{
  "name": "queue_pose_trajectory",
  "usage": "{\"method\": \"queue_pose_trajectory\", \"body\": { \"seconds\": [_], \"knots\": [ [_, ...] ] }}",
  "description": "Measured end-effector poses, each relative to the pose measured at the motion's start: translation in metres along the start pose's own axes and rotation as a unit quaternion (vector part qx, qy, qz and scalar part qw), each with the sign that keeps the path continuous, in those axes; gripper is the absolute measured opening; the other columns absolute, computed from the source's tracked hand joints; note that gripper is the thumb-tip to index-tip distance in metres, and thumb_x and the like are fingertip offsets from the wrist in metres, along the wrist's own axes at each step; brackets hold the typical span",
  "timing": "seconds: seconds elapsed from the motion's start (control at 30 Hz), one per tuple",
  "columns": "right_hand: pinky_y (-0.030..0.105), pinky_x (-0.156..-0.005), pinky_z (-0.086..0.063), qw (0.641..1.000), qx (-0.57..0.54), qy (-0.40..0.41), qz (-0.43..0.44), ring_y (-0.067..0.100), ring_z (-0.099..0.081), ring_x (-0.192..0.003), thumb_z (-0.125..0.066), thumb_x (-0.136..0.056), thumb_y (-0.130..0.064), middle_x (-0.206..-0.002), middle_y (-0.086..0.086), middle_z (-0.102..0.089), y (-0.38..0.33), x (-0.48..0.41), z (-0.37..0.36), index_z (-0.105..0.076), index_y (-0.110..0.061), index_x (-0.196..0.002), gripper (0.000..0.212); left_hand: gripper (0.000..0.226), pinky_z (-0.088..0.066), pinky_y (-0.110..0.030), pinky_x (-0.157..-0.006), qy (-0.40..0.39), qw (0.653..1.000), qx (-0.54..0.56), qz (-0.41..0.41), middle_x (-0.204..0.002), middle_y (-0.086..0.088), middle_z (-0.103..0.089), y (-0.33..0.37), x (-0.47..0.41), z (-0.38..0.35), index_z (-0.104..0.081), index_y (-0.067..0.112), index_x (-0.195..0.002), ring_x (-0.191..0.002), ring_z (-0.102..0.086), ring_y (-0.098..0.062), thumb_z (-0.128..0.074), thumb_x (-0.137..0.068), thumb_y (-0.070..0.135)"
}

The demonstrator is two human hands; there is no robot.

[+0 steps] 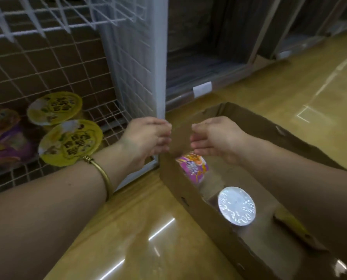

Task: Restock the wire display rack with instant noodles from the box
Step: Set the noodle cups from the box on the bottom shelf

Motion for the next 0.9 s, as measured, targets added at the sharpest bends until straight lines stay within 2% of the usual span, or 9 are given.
{"method": "queue_pose_trajectory", "body": {
  "seconds": [0.13,0.23,0.3,0.4,0.53,0.67,0.8,0.87,0.9],
  "knots": [
    [0.036,-0.075,-0.061,1.0,0.012,0.013,-0.009,0.024,-0.068,-0.079,-0.06,-0.099,-0.02,-0.09,0.013,-0.067,0.018,0.0,0.033,-0.064,-0.009,-0.095,0.013,0.029,-0.057,-0.024,-0.061,-0.033,0.999,-0.035,0.006,-0.103,-0.019,-0.063,-0.009,-0.006,-0.044,-0.059,0.003,-0.119,-0.089,-0.063,-0.026,-0.067,-0.091,0.005],
    [0.032,-0.069,-0.06,0.999,0.025,0.018,-0.012,0.024,-0.066,-0.08,-0.062,-0.097,-0.018,-0.091,0.014,-0.065,0.033,-0.002,0.049,-0.063,-0.01,-0.09,0.011,0.028,-0.056,-0.023,-0.059,-0.044,0.995,-0.09,-0.004,-0.096,-0.018,-0.061,-0.017,-0.014,-0.065,-0.059,0.002,-0.117,-0.08,-0.062,-0.023,-0.067,-0.09,0.003],
    [0.028,-0.062,-0.06,0.999,0.031,0.02,-0.023,0.021,-0.068,-0.075,-0.064,-0.096,-0.018,-0.091,0.014,-0.065,0.046,-0.008,0.055,-0.064,-0.009,-0.094,0.009,0.032,-0.06,-0.03,-0.071,-0.043,0.987,-0.151,-0.013,-0.093,-0.016,-0.065,-0.024,-0.021,-0.071,-0.061,0.003,-0.12,-0.081,-0.066,-0.024,-0.07,-0.088,0.006],
    [0.027,-0.058,-0.059,0.997,0.066,0.025,-0.034,0.015,-0.065,-0.069,-0.07,-0.092,-0.02,-0.084,0.009,-0.064,0.068,-0.021,0.056,-0.064,-0.008,-0.105,0.018,0.03,-0.058,-0.042,-0.089,-0.03,0.978,-0.205,-0.01,-0.104,-0.013,-0.068,-0.032,-0.027,-0.069,-0.064,0.009,-0.118,-0.097,-0.068,-0.026,-0.071,-0.088,0.01],
    [0.037,-0.083,-0.058,0.984,0.174,0.026,-0.015,0.018,-0.065,-0.091,-0.078,-0.084,-0.036,-0.093,-0.001,-0.064,0.092,-0.041,0.045,-0.063,-0.015,-0.11,0.037,0.028,-0.057,-0.041,-0.092,-0.018,0.977,-0.212,-0.004,-0.108,-0.01,-0.067,-0.038,-0.038,-0.064,-0.066,0.013,-0.117,-0.098,-0.068,-0.022,-0.069,-0.089,0.01],
    [0.023,-0.068,-0.044,0.962,0.271,0.001,0.034,0.017,-0.063,-0.1,-0.075,-0.082,-0.048,-0.109,-0.001,-0.068,0.096,-0.049,0.025,-0.064,-0.017,-0.126,0.055,0.033,-0.053,-0.039,-0.098,-0.042,0.961,-0.273,-0.014,-0.115,-0.004,-0.066,-0.037,-0.047,-0.069,-0.064,0.014,-0.126,-0.106,-0.065,-0.02,-0.061,-0.093,0.006],
    [0.019,-0.052,-0.032,0.931,0.358,-0.016,0.072,0.02,-0.06,-0.088,-0.075,-0.08,-0.052,-0.086,-0.003,-0.059,0.096,-0.053,0.006,-0.065,-0.025,-0.11,0.042,0.038,-0.05,-0.038,-0.103,-0.065,0.946,-0.317,-0.009,-0.119,-0.002,-0.063,-0.042,-0.054,-0.075,-0.061,0.013,-0.131,-0.116,-0.06,-0.019,-0.056,-0.095,0.001],
    [0.022,-0.055,-0.032,0.924,0.377,-0.035,0.064,0.02,-0.055,-0.087,-0.079,-0.074,-0.054,-0.086,-0.003,-0.055,0.105,-0.056,-0.002,-0.06,-0.027,-0.109,0.048,0.038,-0.05,-0.038,-0.101,-0.067,0.946,-0.316,-0.001,-0.117,-0.002,-0.064,-0.048,-0.056,-0.074,-0.061,0.012,-0.131,-0.113,-0.061,-0.019,-0.058,-0.094,0.002],
    [0.024,-0.063,-0.037,0.922,0.38,-0.048,0.055,0.02,-0.055,-0.095,-0.081,-0.07,-0.054,-0.095,0.0,-0.056,0.111,-0.057,-0.005,-0.057,-0.028,-0.118,0.06,0.038,-0.051,-0.039,-0.1,-0.063,0.949,-0.308,0.003,-0.112,-0.001,-0.066,-0.05,-0.057,-0.073,-0.061,0.013,-0.13,-0.111,-0.062,-0.019,-0.059,-0.094,0.003]
  ]
}}
Point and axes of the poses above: each hand's wrist, its own x-axis away from the middle knuckle, its own z-axis out of the back of the hand, y = z × x, the point moved 6 cm from there along -x, towards the middle knuckle
